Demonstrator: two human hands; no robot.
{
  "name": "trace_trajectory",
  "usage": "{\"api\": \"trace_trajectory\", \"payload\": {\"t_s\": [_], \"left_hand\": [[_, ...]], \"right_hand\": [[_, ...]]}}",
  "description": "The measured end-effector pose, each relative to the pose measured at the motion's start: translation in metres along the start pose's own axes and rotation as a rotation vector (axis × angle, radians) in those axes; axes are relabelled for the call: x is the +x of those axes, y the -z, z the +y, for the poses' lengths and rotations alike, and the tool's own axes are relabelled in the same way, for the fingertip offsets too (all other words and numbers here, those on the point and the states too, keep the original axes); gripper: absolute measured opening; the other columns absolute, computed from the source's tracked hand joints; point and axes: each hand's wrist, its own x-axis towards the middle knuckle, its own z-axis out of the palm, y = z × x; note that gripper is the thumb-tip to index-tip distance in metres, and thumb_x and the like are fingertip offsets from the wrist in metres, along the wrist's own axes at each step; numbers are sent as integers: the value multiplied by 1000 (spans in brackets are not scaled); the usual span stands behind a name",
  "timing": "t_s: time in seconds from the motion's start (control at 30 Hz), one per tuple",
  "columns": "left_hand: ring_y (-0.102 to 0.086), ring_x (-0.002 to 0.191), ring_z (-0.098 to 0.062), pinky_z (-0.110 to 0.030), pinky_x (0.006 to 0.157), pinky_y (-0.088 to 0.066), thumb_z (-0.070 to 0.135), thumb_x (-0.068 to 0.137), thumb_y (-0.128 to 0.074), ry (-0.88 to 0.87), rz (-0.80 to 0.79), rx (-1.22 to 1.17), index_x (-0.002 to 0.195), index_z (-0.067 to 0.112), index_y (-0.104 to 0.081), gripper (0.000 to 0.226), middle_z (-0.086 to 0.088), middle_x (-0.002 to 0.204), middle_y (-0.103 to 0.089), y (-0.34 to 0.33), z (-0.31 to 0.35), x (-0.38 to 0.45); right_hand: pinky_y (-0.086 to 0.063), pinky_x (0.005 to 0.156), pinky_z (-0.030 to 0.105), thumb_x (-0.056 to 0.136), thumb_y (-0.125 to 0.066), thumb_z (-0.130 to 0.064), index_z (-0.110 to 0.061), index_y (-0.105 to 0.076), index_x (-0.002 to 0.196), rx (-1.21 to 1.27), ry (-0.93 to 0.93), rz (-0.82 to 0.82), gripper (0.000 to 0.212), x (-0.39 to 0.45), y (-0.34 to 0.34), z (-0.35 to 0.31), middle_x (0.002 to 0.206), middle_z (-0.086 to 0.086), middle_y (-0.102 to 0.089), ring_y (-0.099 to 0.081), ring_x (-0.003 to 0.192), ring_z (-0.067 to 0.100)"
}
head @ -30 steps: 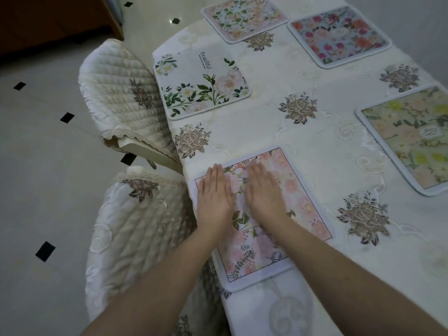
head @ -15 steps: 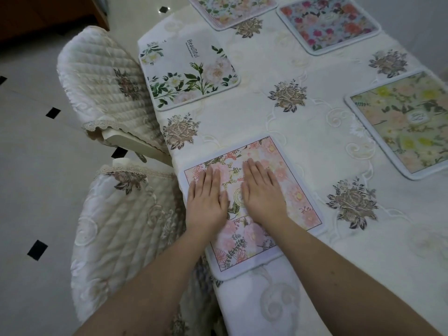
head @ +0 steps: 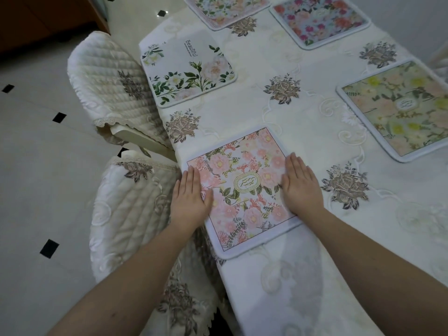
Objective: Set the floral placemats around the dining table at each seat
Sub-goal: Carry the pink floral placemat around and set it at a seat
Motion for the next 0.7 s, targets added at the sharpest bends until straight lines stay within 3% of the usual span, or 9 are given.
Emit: {"api": "trace_trajectory", "payload": {"t_s": [0.13, 0.27, 0.33, 0.47, 0.6, 0.7], "left_hand": [[8, 152, -16, -39, 123, 4, 53, 101, -8, -13, -48, 107, 156, 12, 9, 70, -4, 165, 10, 6, -5, 1], [6, 152, -20, -39, 123, 5, 38, 104, -13, 33, -66, 53, 157, 9, 2, 62, -8, 166, 6, 8, 32, 0], [6, 152, -20, -39, 123, 3, 35, 105, -17, -20, -59, -29, 157, 9, -1, 60, -7, 166, 5, -3, 60, -8], [6, 152, -20, -39, 123, 0, 33, 105, -21, -116, -21, -46, 157, 9, -3, 60, -6, 166, 3, -31, 89, -32], [-2, 152, -15, -39, 123, 0, 40, 103, -17, -171, 62, -77, 157, 15, -15, 60, -1, 165, -7, -37, 82, -51], [1, 152, -12, -41, 123, -4, 46, 99, -23, -203, 77, -65, 158, 23, -12, 64, 3, 165, -4, -37, 69, -62]], "right_hand": [[-3, 122, 36, 102, -7, -35, -7, -7, 155, 10, -69, -66, 59, -1, 2, -12, 163, 9, -4, -3, 150, 20], [1, 122, 38, 104, -7, -36, -9, 1, 155, 48, 63, -119, 58, -15, -6, -54, 163, 7, 5, 7, 150, 18], [4, 121, 36, 104, -11, -34, -12, -2, 155, 72, 119, -132, 56, -22, -13, -76, 164, 4, 2, 5, 150, 17], [-1, 121, 34, 95, 3, -39, -14, -13, 155, 33, 230, -144, 66, -37, -22, -90, 163, 1, -8, -5, 150, 16], [-16, 116, 39, 100, -21, -36, -13, -37, 149, -17, 265, -80, 56, -49, -25, -68, 156, 3, -33, -29, 145, 19], [-14, 118, 39, 101, -25, -38, -15, -31, 151, -12, 216, -62, 56, -57, -26, -63, 159, 1, -27, -23, 147, 17]]}}
